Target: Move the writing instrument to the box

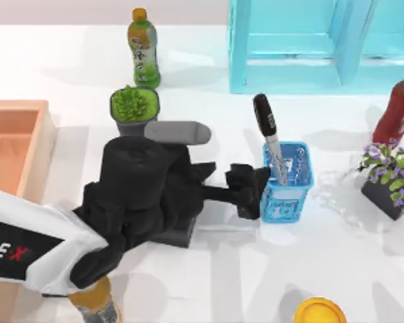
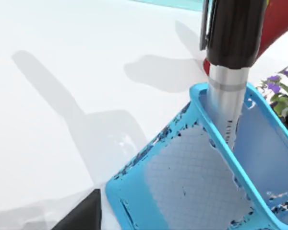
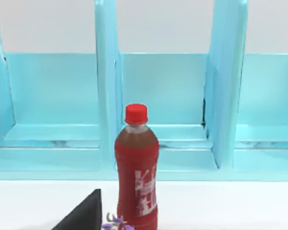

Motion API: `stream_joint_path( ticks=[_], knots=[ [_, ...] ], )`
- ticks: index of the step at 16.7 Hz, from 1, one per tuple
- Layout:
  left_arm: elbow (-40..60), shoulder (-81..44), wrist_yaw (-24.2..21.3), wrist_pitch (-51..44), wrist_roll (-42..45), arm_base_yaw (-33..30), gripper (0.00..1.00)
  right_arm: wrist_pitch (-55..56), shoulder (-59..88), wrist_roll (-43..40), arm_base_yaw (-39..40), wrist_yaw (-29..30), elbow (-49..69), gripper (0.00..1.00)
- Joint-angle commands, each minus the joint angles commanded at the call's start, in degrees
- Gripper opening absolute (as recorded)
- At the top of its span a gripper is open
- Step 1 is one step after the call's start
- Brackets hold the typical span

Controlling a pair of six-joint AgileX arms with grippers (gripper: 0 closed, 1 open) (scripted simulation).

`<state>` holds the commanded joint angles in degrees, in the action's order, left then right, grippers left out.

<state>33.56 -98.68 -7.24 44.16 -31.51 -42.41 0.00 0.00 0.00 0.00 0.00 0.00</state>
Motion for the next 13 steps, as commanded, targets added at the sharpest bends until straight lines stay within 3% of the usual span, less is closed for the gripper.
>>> stream_joint_path(
  ticks=[6, 13],
  knots=[
    [1.57, -0.69, 0.13, -0.83, -0.02, -0.05, 1.0, 0.0, 0.0, 0.0, 0.0, 0.0, 0.0, 1.0],
    [14.3, -12.43, 1.15, -1.75, -0.52, -1.45, 1.0, 0.0, 0.0, 0.0, 0.0, 0.0, 0.0, 1.0]
  ],
)
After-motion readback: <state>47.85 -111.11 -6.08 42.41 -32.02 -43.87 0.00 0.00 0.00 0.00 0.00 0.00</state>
